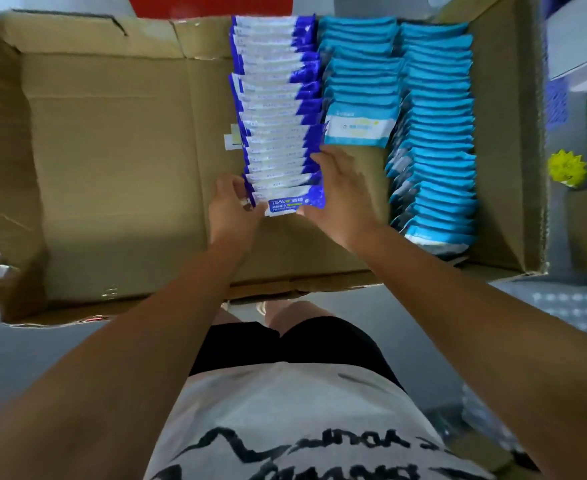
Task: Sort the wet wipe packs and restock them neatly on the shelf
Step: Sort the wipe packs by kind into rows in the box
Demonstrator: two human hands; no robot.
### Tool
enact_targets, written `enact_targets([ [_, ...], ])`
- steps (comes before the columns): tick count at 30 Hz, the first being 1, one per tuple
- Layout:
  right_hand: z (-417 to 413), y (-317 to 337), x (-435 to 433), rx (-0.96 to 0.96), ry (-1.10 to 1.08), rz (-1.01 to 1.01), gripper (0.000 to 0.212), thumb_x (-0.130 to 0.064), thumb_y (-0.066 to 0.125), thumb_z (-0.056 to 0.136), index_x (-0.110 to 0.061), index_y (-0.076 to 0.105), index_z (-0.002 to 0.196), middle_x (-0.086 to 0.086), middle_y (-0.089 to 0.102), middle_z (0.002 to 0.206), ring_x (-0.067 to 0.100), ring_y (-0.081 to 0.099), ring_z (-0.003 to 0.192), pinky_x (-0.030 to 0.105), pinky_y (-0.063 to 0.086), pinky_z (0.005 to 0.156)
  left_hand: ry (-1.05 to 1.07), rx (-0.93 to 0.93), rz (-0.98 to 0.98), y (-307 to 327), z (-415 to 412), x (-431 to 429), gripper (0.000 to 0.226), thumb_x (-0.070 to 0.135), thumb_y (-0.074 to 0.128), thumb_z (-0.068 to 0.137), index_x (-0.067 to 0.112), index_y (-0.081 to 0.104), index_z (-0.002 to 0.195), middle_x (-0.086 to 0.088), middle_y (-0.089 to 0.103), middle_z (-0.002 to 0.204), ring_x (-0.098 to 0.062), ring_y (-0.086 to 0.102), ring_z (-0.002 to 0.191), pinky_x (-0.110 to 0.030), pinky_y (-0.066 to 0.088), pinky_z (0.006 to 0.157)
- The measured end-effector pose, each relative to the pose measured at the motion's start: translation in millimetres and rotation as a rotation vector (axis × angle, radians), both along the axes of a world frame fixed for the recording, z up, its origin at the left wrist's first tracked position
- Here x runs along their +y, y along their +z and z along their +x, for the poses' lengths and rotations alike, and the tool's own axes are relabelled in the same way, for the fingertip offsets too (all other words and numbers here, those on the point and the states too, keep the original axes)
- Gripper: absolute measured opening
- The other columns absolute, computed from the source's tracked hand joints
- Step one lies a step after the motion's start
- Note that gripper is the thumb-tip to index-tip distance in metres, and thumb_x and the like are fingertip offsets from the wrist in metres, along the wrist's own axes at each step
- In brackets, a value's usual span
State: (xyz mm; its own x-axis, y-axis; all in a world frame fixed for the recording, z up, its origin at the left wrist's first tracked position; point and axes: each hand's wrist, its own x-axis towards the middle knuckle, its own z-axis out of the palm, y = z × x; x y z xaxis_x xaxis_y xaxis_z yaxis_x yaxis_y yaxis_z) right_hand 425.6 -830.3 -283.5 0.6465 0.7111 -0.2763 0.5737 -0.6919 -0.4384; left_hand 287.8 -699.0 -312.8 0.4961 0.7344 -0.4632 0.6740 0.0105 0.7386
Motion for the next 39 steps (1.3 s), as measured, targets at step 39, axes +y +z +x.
enact_targets([
  [39,-39.2,97.7,46.6,1.306,-0.494,0.15,0.062,-0.026,0.081,0.078,-0.011,0.058,0.133,0.013,0.073,0.115,0.028,0.072,0.102,0.038,0.058,0.085,0.326,-0.462,-1.034,127.2,-51.5,21.6,0.063,0.06,0.059,0.091,0.02,0.059,0.14,-0.008,0.07,0.133,-0.029,0.066,0.124,-0.051,0.049,0.108],
])
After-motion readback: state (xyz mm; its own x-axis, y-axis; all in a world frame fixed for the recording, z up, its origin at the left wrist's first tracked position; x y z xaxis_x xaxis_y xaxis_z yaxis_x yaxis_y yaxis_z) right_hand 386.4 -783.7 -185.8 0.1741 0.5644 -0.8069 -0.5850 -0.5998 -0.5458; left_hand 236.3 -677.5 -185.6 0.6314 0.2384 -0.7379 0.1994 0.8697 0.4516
